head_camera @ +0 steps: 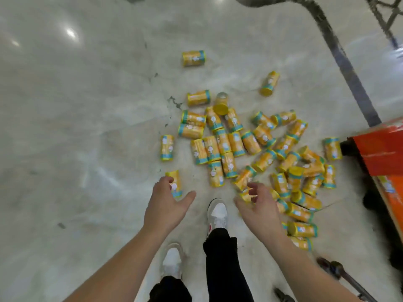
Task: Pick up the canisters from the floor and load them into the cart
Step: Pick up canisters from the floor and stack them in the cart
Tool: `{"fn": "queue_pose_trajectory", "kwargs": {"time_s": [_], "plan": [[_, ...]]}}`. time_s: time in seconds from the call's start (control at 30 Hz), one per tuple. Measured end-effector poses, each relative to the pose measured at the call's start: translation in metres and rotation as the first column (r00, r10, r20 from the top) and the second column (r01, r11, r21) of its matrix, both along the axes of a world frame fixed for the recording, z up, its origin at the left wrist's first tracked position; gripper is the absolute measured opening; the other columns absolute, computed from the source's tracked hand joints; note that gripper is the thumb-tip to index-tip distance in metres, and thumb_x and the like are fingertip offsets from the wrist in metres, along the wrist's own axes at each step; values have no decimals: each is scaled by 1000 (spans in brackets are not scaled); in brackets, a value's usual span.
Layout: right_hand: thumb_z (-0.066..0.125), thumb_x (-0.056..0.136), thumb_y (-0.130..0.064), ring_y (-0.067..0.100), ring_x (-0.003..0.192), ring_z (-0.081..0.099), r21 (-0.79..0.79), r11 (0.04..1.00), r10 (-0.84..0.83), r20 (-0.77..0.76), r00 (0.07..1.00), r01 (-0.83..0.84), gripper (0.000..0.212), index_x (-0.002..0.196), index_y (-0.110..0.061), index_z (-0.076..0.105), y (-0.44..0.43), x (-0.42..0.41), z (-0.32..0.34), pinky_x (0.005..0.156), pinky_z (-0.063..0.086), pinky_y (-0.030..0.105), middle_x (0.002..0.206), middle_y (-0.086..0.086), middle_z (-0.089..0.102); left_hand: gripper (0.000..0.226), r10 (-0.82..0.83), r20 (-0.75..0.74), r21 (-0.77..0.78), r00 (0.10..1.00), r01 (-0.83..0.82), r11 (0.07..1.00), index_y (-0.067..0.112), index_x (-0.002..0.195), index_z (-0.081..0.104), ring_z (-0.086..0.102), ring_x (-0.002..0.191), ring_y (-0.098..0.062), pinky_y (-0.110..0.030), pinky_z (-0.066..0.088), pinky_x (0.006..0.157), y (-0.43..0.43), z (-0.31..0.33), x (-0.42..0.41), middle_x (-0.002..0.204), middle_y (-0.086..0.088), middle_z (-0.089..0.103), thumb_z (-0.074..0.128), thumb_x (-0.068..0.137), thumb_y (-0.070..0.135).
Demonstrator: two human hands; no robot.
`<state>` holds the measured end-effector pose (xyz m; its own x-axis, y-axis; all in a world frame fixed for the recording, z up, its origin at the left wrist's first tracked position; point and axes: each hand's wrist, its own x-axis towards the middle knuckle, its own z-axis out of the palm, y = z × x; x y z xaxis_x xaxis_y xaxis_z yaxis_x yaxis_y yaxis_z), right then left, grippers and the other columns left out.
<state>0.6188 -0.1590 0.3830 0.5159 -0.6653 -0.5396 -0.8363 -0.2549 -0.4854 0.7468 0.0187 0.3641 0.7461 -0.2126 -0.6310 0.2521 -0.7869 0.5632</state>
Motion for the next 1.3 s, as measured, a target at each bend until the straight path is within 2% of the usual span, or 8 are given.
{"fn": "queue_pose_trajectory", "kwargs": {"time_s": [0.2,0.33,0.47,0.6,0.83,0.97,1.13,1.3], "plan": [[72,83,-35,30,125,45,22,997,80,-126,989,-78,70,141,-14,40,-16,46,-185,100,39,41,132,10,47,83,25,-51,177,998,-16,984,15,140,34,52,119,-27,-38,45,95,-5,-167,24,135,-10,43,73,75,49],[72,81,-40,37,125,44,4,996,92,-195,977,-93,85,149,-12,29,-23,60,-295,103,38,43,137,17,41,88,38,-90,241,995,-15,970,11,144,29,49,122,-31,-38,41,95,-16,-265,20,138,-13,37,75,76,44],[73,80,-42,37,132,35,-35,997,57,-240,969,-68,96,153,-15,16,-24,63,-376,103,37,44,145,16,30,91,63,-97,305,993,-31,952,7,145,24,47,124,-35,-41,41,98,-15,-340,16,140,-16,32,76,76,38],[74,78,-49,32,133,30,-149,985,27,-330,944,-81,103,155,-17,12,-19,63,-419,98,41,45,150,11,24,94,92,-88,340,992,-57,939,7,147,20,47,124,-36,-43,42,97,-11,-385,15,142,-17,34,77,77,33],[74,80,-34,29,120,38,-338,936,-44,-393,919,-99,87,150,-21,23,-15,69,-441,79,48,38,138,9,35,83,151,-36,333,988,-131,934,5,133,33,54,115,-35,-40,44,88,-13,-414,21,128,-16,52,82,71,30],[71,83,-31,30,123,36,-249,966,-33,-380,924,-68,82,148,-19,24,-20,62,-423,77,44,37,139,8,34,81,170,-19,313,985,-156,937,6,132,34,56,113,-33,-38,44,83,-16,-399,19,127,-13,54,82,71,29],[71,80,-33,30,125,35,-161,981,-148,-244,958,110,83,150,-20,27,-21,37,-346,88,43,41,135,8,38,81,119,-24,245,993,-110,963,8,133,35,58,110,-32,-37,44,80,-33,-331,9,126,-12,56,82,71,28],[76,72,-38,27,126,39,-126,947,-305,-57,951,296,86,146,-24,36,-27,11,-229,89,44,42,131,4,42,80,-1,6,102,1000,0,995,11,135,37,58,111,-29,-31,40,79,-68,-212,4,126,-8,57,83,71,25]]}}
